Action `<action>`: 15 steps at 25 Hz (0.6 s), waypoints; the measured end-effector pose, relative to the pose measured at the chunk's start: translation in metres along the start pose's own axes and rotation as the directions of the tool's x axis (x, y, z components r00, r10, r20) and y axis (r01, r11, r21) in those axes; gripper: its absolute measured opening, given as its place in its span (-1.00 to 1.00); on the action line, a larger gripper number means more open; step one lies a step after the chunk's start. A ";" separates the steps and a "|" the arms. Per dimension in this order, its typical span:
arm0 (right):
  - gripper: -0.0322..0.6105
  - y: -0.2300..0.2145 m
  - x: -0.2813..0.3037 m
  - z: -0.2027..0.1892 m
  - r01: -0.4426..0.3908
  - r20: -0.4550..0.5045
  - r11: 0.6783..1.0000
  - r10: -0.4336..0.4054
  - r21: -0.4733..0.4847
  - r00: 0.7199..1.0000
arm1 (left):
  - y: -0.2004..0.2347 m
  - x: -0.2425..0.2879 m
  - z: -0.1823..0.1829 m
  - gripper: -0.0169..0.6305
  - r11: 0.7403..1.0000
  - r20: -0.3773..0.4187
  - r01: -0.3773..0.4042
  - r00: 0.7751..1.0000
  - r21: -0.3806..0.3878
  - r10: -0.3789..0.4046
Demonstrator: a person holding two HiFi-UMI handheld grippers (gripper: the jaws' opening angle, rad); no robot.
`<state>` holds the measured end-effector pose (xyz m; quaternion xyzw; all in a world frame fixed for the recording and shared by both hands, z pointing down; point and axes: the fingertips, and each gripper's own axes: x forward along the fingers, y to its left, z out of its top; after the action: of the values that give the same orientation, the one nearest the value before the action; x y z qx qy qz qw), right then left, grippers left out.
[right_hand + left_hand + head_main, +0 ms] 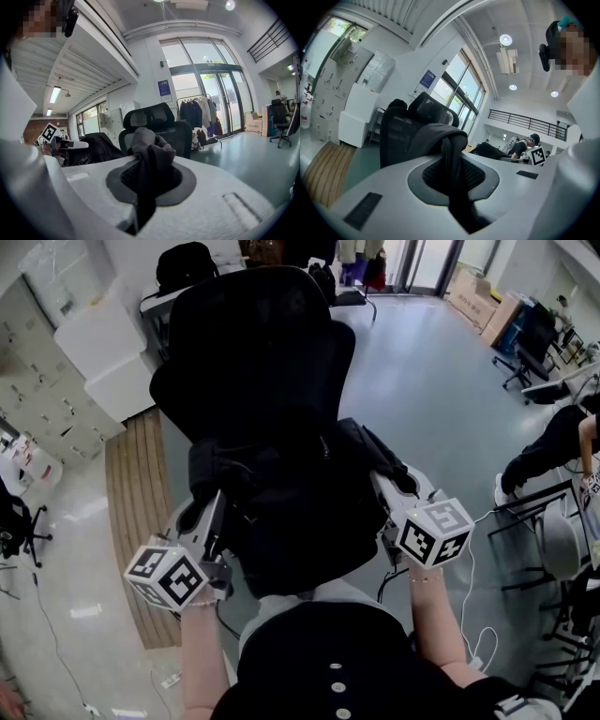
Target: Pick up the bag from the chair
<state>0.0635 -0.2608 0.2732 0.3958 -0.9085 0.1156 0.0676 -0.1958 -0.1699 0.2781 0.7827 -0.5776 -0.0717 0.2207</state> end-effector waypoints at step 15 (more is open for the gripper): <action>-0.81 -0.002 -0.005 0.002 0.010 0.004 1.000 -0.010 -0.004 1.000 | -0.008 0.000 0.002 -0.76 1.000 0.004 0.020 1.000 -0.005 -0.020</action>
<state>0.0683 -0.2586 0.2700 0.4004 -0.9069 0.1125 0.0674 -0.1895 -0.1684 0.2730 0.7878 -0.5699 -0.0771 0.2205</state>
